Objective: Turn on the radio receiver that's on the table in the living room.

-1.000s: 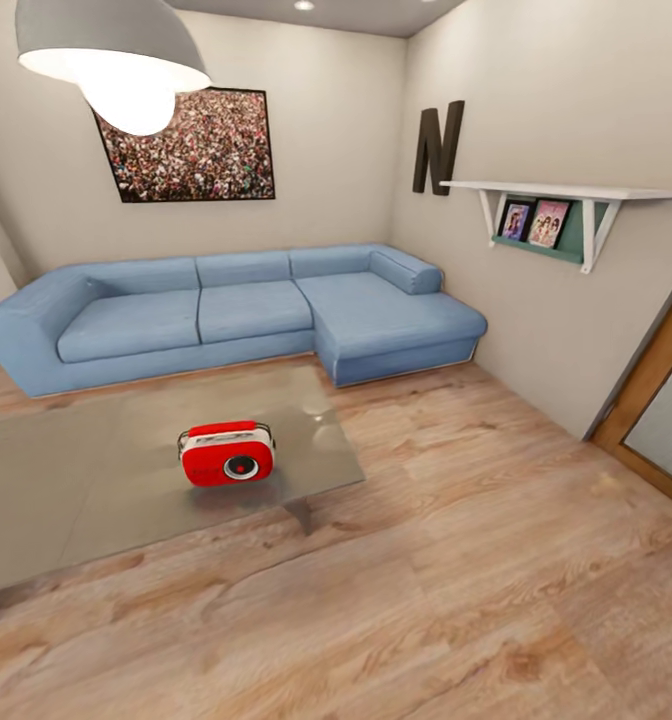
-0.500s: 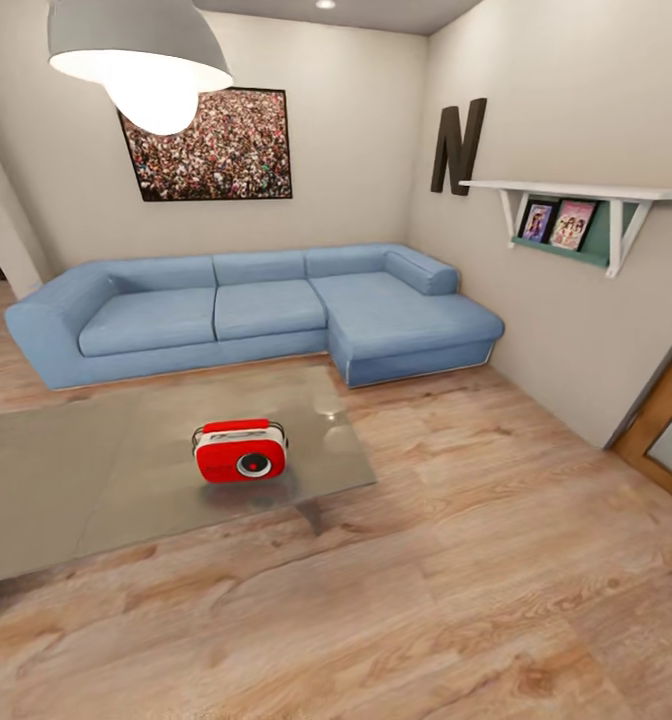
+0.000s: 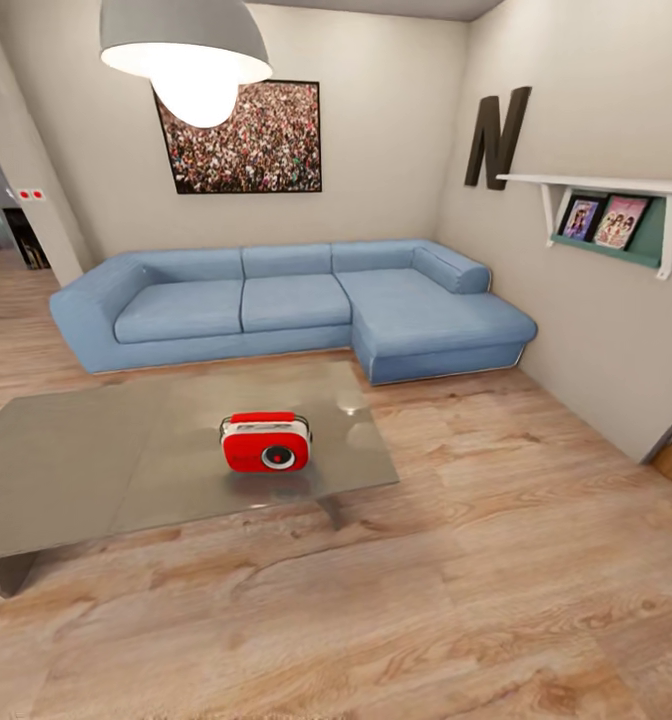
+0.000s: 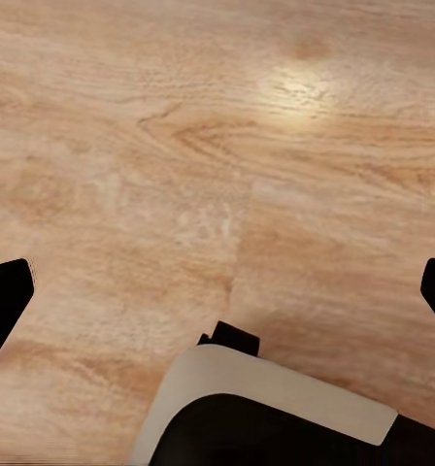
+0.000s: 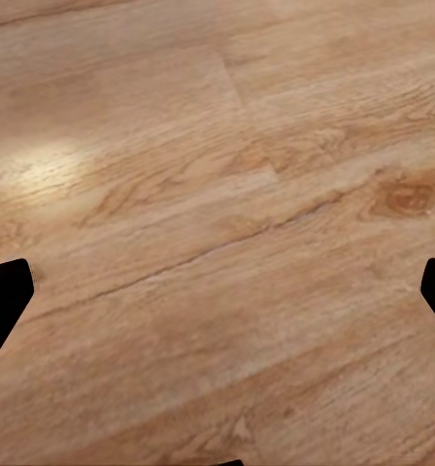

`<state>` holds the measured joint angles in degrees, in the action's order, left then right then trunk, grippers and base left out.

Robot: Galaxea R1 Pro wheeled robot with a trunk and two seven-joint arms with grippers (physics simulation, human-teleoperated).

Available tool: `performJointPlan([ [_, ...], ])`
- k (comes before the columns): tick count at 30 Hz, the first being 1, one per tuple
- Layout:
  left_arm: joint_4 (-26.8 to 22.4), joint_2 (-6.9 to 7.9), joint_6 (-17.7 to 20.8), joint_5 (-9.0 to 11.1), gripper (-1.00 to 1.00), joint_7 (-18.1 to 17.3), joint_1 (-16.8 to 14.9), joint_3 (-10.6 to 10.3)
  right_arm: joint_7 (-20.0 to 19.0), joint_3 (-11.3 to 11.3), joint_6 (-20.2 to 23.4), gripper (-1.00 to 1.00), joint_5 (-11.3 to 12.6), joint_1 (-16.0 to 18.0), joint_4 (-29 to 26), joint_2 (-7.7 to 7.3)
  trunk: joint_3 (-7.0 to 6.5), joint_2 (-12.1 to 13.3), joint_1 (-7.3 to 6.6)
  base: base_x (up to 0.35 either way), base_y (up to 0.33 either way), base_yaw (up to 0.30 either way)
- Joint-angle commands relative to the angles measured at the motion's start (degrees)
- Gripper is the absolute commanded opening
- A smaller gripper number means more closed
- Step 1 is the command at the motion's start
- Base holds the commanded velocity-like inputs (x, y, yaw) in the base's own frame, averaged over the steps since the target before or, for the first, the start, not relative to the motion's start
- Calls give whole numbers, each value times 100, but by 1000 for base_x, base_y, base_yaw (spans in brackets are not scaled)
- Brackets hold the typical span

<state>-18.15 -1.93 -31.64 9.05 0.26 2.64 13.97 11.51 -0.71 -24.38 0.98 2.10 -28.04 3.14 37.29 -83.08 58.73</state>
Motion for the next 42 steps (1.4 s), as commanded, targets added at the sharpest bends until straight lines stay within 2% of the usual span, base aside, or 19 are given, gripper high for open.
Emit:
performJointPlan([
  [1, 2, 0, 0, 0, 100, 0, 0, 0, 0, 0, 1, 100, -1, 0, 0, -1, 7, 0, 0, 0, 0, 176],
  [24, 4, 0, 0, 0, 100, 8, 0, 0, 0, 0, -1, 100, -1, 0, 0, 0, 166, 0, 0, 0, 0, 191],
  [42, 1, -15, 0, 0, 100, -44, 0, -14, -6, 0, 0, 100, -1, -2, 0, -1, 175, 0, 0, 0, 0, 15],
])
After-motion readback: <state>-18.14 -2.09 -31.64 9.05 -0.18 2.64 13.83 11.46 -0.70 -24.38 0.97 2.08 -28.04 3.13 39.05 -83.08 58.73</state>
